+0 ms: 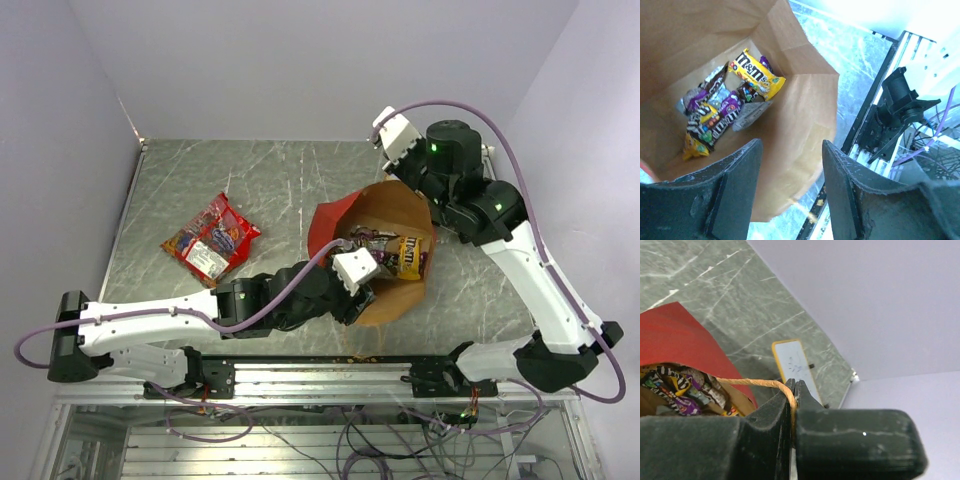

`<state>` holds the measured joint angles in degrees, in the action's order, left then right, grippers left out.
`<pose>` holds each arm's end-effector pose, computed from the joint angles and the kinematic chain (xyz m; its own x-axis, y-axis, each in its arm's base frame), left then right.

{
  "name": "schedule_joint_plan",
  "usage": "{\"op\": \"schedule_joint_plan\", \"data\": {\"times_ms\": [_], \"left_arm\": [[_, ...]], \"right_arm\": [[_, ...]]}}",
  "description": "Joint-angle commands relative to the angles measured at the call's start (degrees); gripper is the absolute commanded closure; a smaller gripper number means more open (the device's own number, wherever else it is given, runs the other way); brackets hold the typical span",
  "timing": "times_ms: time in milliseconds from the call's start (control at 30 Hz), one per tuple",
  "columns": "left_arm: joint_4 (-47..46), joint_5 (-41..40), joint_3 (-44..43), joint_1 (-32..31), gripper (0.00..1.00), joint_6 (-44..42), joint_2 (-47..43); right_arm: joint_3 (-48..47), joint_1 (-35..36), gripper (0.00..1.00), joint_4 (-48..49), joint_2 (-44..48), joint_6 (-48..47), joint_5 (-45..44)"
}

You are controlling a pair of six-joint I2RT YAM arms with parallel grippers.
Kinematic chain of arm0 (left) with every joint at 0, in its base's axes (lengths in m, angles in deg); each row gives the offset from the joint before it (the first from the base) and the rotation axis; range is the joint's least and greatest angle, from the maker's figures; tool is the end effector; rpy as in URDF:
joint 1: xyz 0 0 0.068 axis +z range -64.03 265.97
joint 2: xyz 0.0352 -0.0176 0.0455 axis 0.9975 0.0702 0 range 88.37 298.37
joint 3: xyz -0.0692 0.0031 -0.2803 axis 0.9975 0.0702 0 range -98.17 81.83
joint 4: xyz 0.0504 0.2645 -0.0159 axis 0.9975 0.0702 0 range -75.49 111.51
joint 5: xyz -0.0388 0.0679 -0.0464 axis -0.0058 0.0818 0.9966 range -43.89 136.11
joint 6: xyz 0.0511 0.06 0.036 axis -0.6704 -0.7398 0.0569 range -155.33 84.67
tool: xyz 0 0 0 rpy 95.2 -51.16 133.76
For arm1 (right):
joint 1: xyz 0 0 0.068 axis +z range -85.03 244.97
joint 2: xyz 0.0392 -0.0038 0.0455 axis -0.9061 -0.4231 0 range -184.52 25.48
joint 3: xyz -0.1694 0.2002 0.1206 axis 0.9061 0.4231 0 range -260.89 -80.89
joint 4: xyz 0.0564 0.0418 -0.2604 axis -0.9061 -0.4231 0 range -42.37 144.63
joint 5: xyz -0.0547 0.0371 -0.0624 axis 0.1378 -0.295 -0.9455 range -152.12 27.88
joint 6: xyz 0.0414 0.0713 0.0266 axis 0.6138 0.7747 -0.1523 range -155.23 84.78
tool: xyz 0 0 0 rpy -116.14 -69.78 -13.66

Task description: Take the snacks out of the paper bag

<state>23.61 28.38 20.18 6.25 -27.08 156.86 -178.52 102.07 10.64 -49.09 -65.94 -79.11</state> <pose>0.0796 -0.3084 0.3633 -0.1755 0.2017 -0.9636 0.8688 0.4922 -0.0552 0.2472 0.1589 0.4858 -0.0615 -0.6589 -0.7497 -0.4542 0.6873 -0.5669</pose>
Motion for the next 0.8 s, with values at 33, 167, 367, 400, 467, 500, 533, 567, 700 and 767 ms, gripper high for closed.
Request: {"op": "schedule_joint_plan", "data": {"times_ms": [33, 167, 367, 400, 467, 500, 533, 567, 700, 767], "left_arm": [[1.6, 0.4, 0.8, -0.3, 0.39, 3.8, -2.3], [2.2, 0.1, 1.4, -0.3, 0.39, 4.6, -3.5], [4.3, -0.5, 0.8, -0.3, 0.38, 0.0, -2.4], [4.6, -0.7, 0.5, -0.3, 0.38, -0.9, -1.7], [5.1, -1.5, 0.0, -0.2, 0.39, -2.9, -0.8], [4.5, -1.7, 0.0, -0.2, 0.39, -4.2, -0.5], [4.2, -2.0, 0.2, -0.2, 0.39, -5.1, -0.2], [3.6, -2.5, 0.4, -0.1, 0.40, -5.6, 0.0], [0.7, -0.7, 2.6, 0.6, 0.42, -6.8, 0.5], [0.6, -0.1, 3.3, 0.6, 0.44, -7.3, 1.8]], "right_arm": [[-4.9, 0.1, 1.00, 6.4, -2.3, -10.7, -2.4], [-6.6, 0.5, 1.00, 3.9, -3.1, -8.1, 2.7], [-1.3, 2.8, 1.00, 1.3, -1.1, 1.3, 9.6], [0.9, 3.3, 1.00, 2.4, -0.1, 2.4, 10.5], [4.1, 4.1, 1.00, 4.0, 1.9, 3.9, 12.5], [5.2, 4.3, 1.00, 4.5, 2.5, 4.7, 13.1], [6.1, 4.6, 1.00, 4.7, 3.0, 5.5, 13.7], [6.6, 4.8, 1.00, 4.8, 3.1, 6.2, 14.4], [8.2, 5.6, 1.00, 5.1, 3.8, 9.4, 14.5], [8.8, 5.8, 1.00, 5.3, 4.2, 10.4, 14.6]]}}
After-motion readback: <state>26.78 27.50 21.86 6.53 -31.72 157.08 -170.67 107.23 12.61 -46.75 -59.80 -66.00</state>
